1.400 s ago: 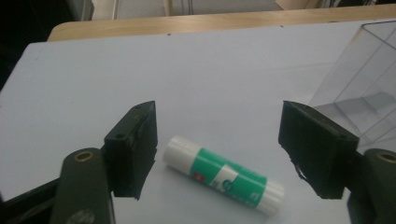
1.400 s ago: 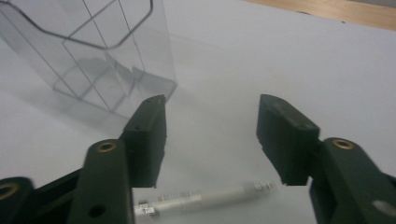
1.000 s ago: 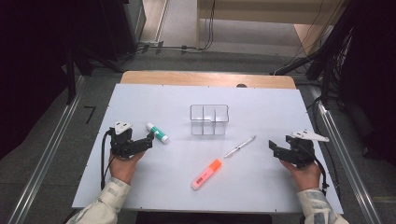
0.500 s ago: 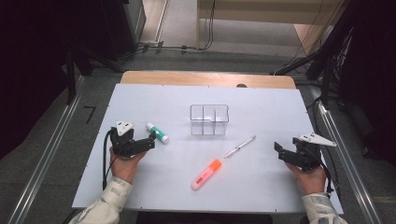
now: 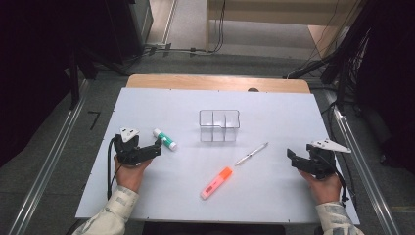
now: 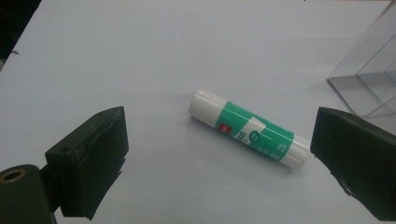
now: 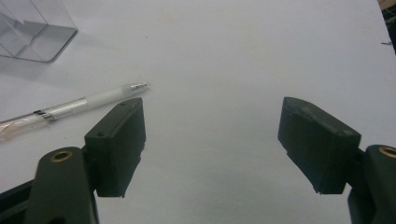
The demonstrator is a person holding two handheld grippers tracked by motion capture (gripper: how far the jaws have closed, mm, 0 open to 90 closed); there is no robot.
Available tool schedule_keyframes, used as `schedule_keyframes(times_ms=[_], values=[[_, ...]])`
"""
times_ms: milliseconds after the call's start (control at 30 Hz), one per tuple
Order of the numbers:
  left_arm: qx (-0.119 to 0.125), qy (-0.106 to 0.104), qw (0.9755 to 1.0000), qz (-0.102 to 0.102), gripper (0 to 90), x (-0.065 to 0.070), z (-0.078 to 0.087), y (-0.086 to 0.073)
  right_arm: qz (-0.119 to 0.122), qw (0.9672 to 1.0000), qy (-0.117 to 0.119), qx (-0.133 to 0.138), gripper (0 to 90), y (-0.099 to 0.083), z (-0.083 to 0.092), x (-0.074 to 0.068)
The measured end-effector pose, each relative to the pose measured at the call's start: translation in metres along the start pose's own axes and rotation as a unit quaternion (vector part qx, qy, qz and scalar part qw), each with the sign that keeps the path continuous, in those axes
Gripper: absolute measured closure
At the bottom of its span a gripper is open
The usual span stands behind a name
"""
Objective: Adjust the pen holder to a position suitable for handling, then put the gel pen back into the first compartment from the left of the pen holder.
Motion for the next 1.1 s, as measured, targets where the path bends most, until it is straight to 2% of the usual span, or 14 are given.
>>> schedule_keyframes(times_ms=[133, 267, 467, 667, 867, 1100], values=[[0.003, 0.004, 1.0, -0.001, 4.7, 0.001, 0.001, 0.0, -0.003, 1.0, 0.001, 0.001, 21.8, 0.0, 0.0, 0.001], [0.006, 0.0, 0.9999, -0.008, 4.7, 0.005, 0.002, 0.002, -0.002, 1.0, 0.0, 0.001, 21.8, 0.0, 0.001, 0.001], [0.013, -0.012, 0.9996, -0.021, 5.5, 0.015, 0.003, 0.003, -0.006, 1.0, -0.002, 0.004, 21.7, 0.0, 0.001, 0.002], [0.009, -0.028, 0.999, -0.034, 5.5, 0.028, 0.003, 0.003, -0.003, 1.0, -0.001, 0.003, 21.8, 0.001, -0.002, 0.0], [0.0, -0.049, 0.9984, -0.027, 5.5, 0.036, 0.003, 0.003, -0.001, 1.0, 0.001, 0.006, 21.7, 0.002, -0.001, -0.001], [0.007, -0.047, 0.9977, -0.048, 5.5, 0.051, 0.0, 0.002, -0.001, 1.0, 0.004, 0.008, 21.7, 0.003, -0.001, -0.001]])
Point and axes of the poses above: each handheld gripper's, and its own axes: z roughly backward along the jaws, y roughly out of its top, x roughly to its right, the point moved 3 cm from there along -z, roughly forward along the jaws, and after that the axes turned 8 degrees about -z, right-handed, at the moved point
